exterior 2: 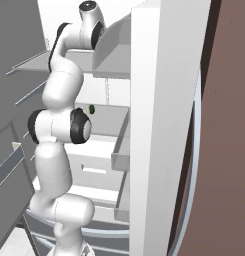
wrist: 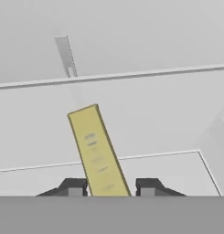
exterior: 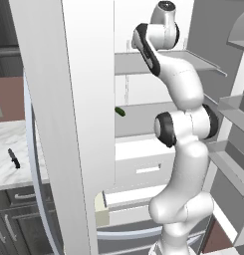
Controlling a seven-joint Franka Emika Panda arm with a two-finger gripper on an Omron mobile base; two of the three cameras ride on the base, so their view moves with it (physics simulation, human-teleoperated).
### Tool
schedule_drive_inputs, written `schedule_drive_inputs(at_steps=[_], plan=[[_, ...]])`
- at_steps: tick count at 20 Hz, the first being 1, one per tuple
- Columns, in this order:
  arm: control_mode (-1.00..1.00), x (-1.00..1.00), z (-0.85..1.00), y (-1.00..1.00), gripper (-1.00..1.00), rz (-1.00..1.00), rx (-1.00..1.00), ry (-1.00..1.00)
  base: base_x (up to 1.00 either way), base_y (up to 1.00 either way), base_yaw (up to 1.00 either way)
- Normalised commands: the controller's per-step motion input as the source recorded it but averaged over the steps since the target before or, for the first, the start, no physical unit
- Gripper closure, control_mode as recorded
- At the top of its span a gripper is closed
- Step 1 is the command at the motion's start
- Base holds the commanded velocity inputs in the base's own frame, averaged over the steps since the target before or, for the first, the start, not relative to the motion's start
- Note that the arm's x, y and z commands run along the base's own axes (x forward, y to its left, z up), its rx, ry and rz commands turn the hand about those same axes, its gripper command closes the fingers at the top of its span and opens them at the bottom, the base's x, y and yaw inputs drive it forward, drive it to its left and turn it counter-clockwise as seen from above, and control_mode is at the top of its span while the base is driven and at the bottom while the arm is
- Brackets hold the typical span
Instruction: Retrieve the butter from the fridge and place it on a plate on the dining table. Then retrieve the butter knife by the fridge and place it near the plate.
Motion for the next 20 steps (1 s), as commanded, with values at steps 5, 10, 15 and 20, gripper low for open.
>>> schedule_drive_inputs(at_steps=[5, 10, 15, 20], plan=[[-1.0, -0.27, 0.0, 0.09, 1.0, -0.09, 0.0, -0.23, 0.0, 0.0, 0.0], [-1.0, -0.57, 0.0, 0.02, 1.0, -0.06, 0.03, -0.18, 0.0, 0.0, 0.0], [-1.0, -0.89, -0.07, 0.03, 1.0, -0.02, 0.0, 0.0, 0.0, 0.0, 0.0], [-1.0, -1.0, 0.0, 0.0, 1.0, -0.01, 0.0, 0.09, 0.0, 0.0, 0.0]])
